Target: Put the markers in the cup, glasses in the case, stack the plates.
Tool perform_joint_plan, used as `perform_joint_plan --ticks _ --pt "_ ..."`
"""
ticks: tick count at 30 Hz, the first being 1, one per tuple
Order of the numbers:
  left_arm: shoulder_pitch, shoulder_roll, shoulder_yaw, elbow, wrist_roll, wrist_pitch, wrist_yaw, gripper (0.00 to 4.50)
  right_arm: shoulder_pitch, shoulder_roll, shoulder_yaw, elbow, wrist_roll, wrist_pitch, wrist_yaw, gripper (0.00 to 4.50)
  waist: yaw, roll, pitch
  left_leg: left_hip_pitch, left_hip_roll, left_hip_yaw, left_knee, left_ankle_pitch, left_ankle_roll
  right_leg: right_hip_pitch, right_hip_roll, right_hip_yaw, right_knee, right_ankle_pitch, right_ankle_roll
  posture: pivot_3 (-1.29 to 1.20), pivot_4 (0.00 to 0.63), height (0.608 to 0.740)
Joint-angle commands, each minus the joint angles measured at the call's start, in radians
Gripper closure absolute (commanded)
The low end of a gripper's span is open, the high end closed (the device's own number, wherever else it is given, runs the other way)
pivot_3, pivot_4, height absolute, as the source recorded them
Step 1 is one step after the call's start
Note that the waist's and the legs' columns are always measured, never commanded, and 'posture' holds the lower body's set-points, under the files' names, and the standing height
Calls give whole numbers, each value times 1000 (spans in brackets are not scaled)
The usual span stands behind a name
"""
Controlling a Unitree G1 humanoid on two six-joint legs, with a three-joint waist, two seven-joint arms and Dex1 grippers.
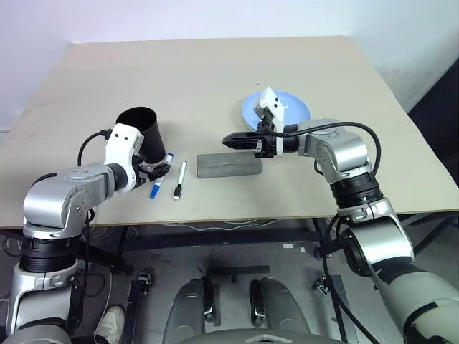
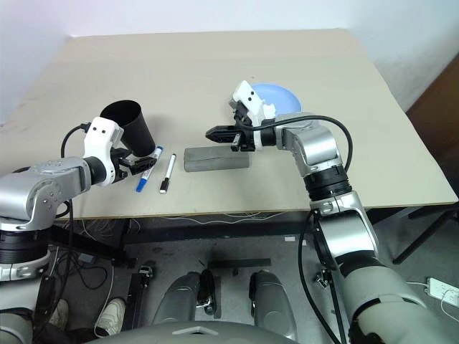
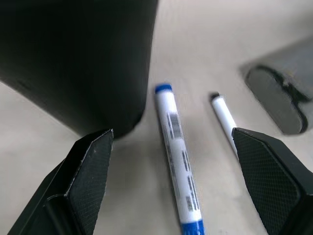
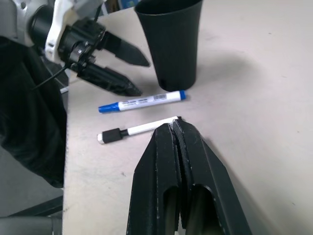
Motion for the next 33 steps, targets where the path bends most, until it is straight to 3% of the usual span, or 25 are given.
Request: perform_joint_plan --ticks 1,30,33 --pt "-49 -4 9 0 6 51 9 407 -2 -13 -26 -33 22 -14 -8 4420 1 -1 1 0 0 0 0 0 0 0 0 0 0 0 0 0 150 710" --pt "-116 -70 -12 78 50 289 38 407 9 -38 -28 -16 12 -25 -67 4420 0 -1 1 1 -1 0 2 2 -1 2 -1 0 0 1 2 0 150 710" --pt "-120 -71 -11 83 56 296 41 1023 12 -37 -28 -15 11 -28 -73 4448 0 -1 1 1 -1 0 2 2 -1 2 -1 0 0 1 2 0 150 710"
